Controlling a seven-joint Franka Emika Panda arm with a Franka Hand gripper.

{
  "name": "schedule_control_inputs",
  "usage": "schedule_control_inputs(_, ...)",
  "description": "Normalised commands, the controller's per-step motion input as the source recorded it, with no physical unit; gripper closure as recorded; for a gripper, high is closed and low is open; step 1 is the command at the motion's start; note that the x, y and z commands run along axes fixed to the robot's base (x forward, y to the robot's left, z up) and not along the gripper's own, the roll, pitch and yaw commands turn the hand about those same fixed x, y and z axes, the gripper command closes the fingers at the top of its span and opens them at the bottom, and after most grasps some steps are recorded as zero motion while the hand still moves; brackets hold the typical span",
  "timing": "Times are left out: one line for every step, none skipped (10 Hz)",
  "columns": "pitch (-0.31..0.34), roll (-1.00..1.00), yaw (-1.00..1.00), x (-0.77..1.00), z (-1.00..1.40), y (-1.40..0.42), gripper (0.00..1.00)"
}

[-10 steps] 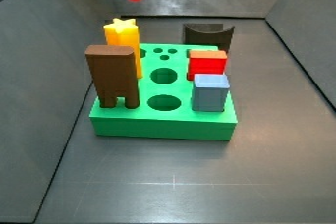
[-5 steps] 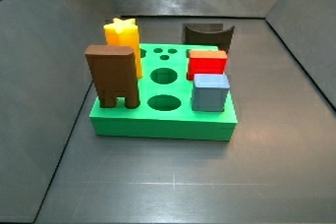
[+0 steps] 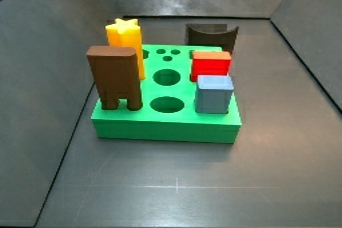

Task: Pick up the round object. Move up. Place the round object on the fixture. Regrasp the round object. Move to above the board. Insert the round object.
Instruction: Place the round object on the fixture.

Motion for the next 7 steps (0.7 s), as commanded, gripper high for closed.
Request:
schedule_control_inputs(0.151, 0.04, -0.05, 1.0, 0.05, -0.29, 1.0)
schedule_control_inputs(0.156, 0.03, 0.0, 1.0, 0.04, -0.24, 1.0)
schedule_control_inputs(0.15, 0.03, 0.01, 1.0, 0.04, -0.2, 1.0)
schedule_control_inputs(0.14, 0.03, 0.03, 1.0, 0.03, -0.16, 1.0)
schedule_control_inputs(0.139, 0.03, 0.03, 1.0, 0.03, -0.15, 1.0)
schedule_control_inputs(0.135, 0.03, 0.03, 1.0, 0.02, -0.11, 1.0)
schedule_control_inputs(0.139, 0.03, 0.03, 1.0, 0.02, -0.09, 1.0)
